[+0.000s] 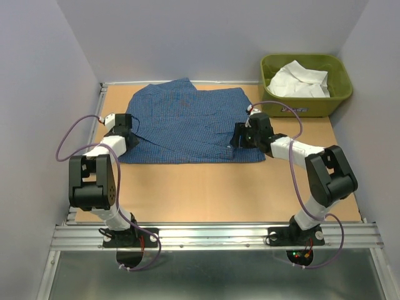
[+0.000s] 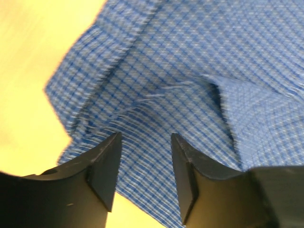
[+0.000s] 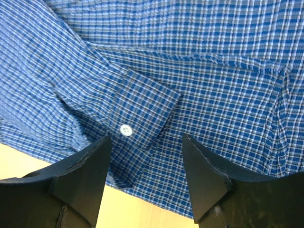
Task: Fold and stack the long sleeve shirts
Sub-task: Fold the shirt
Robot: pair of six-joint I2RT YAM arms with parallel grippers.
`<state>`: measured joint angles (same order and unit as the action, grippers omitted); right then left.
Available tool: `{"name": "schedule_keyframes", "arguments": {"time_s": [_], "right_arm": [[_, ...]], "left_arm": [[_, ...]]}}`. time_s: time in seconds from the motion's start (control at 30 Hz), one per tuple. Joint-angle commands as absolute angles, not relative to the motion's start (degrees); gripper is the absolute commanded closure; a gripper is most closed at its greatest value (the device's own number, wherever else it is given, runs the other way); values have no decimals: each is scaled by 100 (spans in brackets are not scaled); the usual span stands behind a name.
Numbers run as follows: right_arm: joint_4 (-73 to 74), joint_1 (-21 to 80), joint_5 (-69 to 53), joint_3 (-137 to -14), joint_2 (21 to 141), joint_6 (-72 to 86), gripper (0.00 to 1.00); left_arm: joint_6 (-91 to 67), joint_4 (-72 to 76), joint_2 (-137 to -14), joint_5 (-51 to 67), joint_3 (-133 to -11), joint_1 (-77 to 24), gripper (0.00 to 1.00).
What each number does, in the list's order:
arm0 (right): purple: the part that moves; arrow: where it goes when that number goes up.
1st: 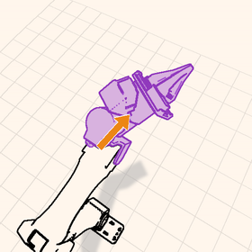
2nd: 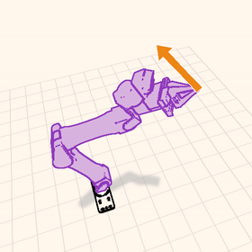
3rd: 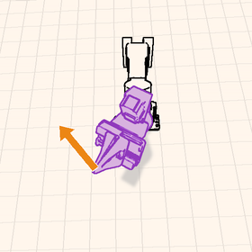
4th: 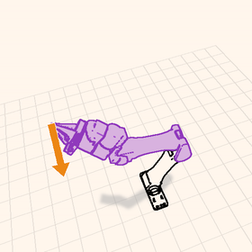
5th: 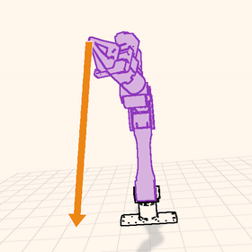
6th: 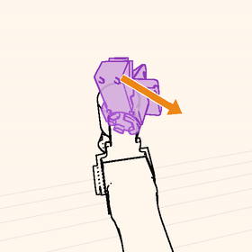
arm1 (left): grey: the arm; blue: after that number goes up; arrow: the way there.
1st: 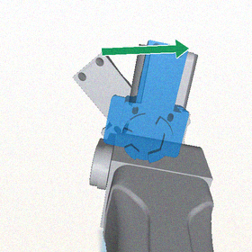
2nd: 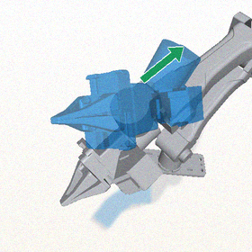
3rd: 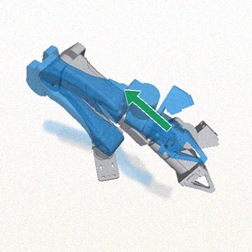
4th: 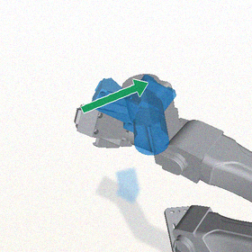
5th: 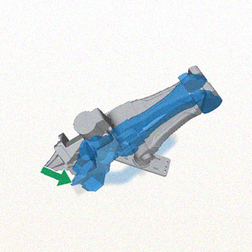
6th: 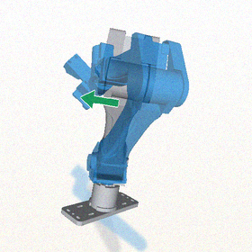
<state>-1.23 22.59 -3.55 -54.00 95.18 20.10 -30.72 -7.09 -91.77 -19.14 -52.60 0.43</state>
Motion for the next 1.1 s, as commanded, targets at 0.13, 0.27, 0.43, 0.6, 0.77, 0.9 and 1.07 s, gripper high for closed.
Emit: {"name": "schedule_keyframes", "arguments": {"time_s": [0.13,0.27,0.43,0.6,0.77,0.9,1.07], "right_arm": [[-97,2312,-18,-5362,9703,1793,34],[-105,2312,325,-5133,9729,1793,34],[-97,2312,510,-5001,9695,1740,34],[-79,2312,501,-5062,9476,1635,34],[-18,2312,291,-5299,9089,1626,32],[299,2338,-182,-5554,8877,1635,29],[413,2619,-465,-5870,8859,1556,29]], "left_arm": [[-3392,-852,-9404,-1644,-5019,465,46],[-3445,-940,-9422,-1635,-4949,605,46],[-3603,-1002,-9273,-1292,-4667,896,46],[-3525,-1221,-8974,-1266,-4719,1002,40],[-3331,-1327,-8387,-967,-4772,993,26],[-3252,-1397,-7955,-888,-4763,818,19],[-3199,-1468,-7682,-1300,-5000,63,16]]}}
